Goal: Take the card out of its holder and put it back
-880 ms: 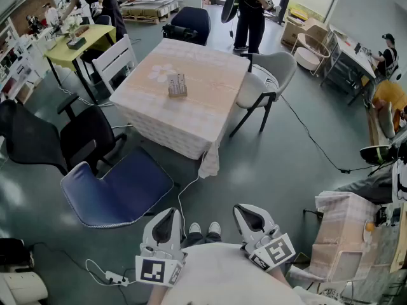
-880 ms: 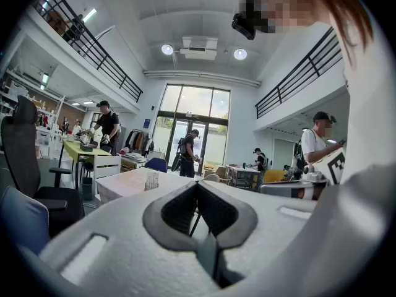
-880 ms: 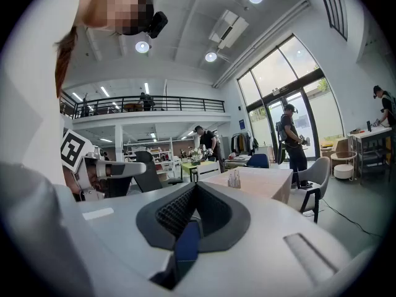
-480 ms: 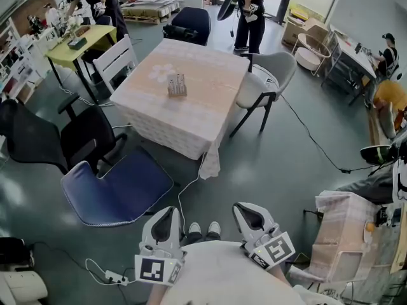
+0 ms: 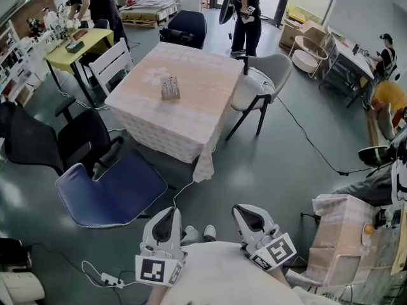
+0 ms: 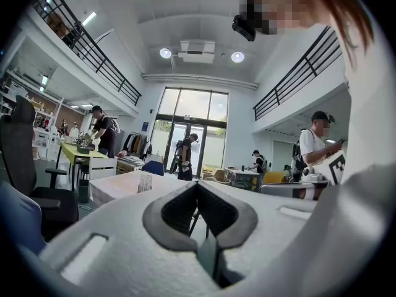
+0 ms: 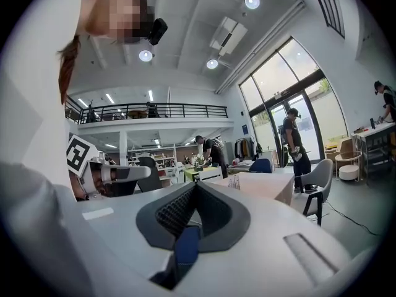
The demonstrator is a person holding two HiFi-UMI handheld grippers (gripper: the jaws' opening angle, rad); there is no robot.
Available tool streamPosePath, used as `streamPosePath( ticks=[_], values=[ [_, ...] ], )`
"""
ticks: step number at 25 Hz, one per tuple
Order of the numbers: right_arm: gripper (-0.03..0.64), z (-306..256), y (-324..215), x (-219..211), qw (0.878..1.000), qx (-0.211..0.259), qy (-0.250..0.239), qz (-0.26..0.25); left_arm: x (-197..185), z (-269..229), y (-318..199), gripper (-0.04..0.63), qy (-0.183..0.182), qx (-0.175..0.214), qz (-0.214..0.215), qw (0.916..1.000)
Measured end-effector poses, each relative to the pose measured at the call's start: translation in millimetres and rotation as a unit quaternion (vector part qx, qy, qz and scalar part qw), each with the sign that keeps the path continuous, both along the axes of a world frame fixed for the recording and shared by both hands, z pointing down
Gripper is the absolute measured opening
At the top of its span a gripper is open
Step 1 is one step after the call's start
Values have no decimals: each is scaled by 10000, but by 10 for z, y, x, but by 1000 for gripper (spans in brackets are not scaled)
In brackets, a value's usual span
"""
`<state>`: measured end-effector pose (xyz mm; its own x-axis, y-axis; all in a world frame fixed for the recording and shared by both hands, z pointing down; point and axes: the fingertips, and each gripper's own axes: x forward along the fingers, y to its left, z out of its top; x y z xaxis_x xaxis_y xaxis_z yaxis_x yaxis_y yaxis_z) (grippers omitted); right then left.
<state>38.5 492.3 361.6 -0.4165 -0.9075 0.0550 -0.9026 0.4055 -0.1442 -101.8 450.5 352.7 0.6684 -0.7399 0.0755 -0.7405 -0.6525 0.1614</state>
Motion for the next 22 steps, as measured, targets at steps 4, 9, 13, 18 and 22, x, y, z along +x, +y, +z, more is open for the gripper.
streamPosePath(
  ticks=[4, 9, 13, 18, 22],
  values=[
    [-2, 69, 54, 124, 10000, -66, 17, 1, 143, 48, 54, 0, 74, -25, 40, 10000],
    [-2, 89, -57, 133, 10000, -77, -12, -2, 116, 99, -38, 0, 75, -108, 40, 9999],
    [-2, 105, -280, 91, 9999, -125, 1, -84, 56, 123, -262, 0, 73, -151, -68, 9998],
    [-2, 33, -705, -14, 9999, -115, 14, -127, -34, 60, -692, 0, 75, -149, -83, 9998],
    [-2, -113, -1071, -75, 9999, -16, 11, -110, -77, -69, -1076, 0, 80, -61, -36, 9999]
  ],
)
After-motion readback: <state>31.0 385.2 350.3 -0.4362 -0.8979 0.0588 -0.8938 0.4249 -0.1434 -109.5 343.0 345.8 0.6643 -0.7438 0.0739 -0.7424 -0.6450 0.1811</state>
